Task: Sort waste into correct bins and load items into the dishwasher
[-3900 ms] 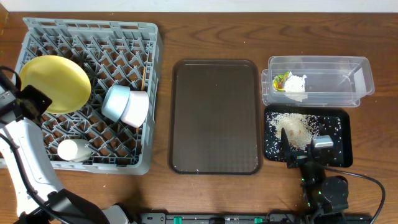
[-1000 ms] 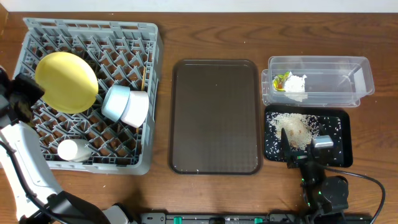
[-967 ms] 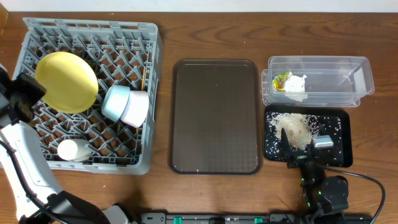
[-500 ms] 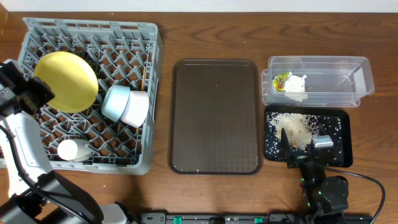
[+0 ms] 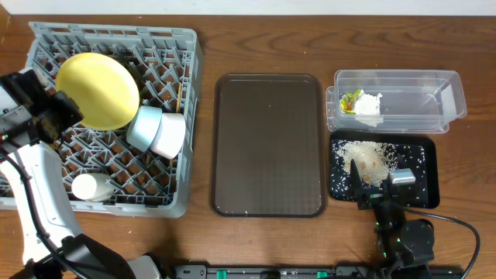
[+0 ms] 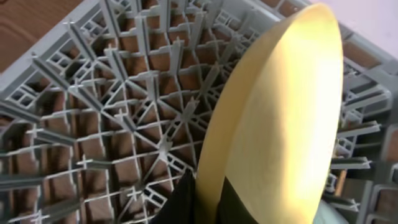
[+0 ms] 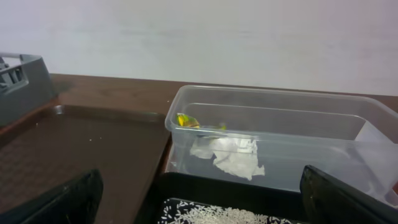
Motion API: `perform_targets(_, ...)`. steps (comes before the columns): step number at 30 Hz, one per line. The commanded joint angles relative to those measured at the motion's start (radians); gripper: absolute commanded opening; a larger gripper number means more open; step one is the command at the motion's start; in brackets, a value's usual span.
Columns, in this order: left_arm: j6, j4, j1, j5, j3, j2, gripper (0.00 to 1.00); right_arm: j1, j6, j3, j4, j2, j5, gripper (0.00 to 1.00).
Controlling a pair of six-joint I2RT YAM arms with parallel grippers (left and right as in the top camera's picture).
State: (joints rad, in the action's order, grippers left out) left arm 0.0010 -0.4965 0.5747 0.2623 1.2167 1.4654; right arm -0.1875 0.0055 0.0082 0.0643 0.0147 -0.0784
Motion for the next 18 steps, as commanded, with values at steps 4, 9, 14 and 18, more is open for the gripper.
perform_targets(4,0.007,0.018,0.0,-0.153,-0.005,-0.011,0.08,0.011,-0.011,-0.003,0.003,-0.003,0.002,0.99)
perform_targets(9,0.085,0.055,-0.006,-0.17,-0.005,-0.011,0.08,0.011,-0.011,-0.003,0.003,-0.003,0.002,0.99)
perform_targets(14,0.174,0.068,-0.029,-0.217,-0.005,-0.01,0.08,0.011,-0.011,-0.003,0.003,-0.003,0.002,0.99)
perform_targets(18,0.247,0.071,-0.055,-0.275,-0.005,-0.01,0.08,0.011,-0.011,-0.003,0.003,-0.003,0.002,0.99)
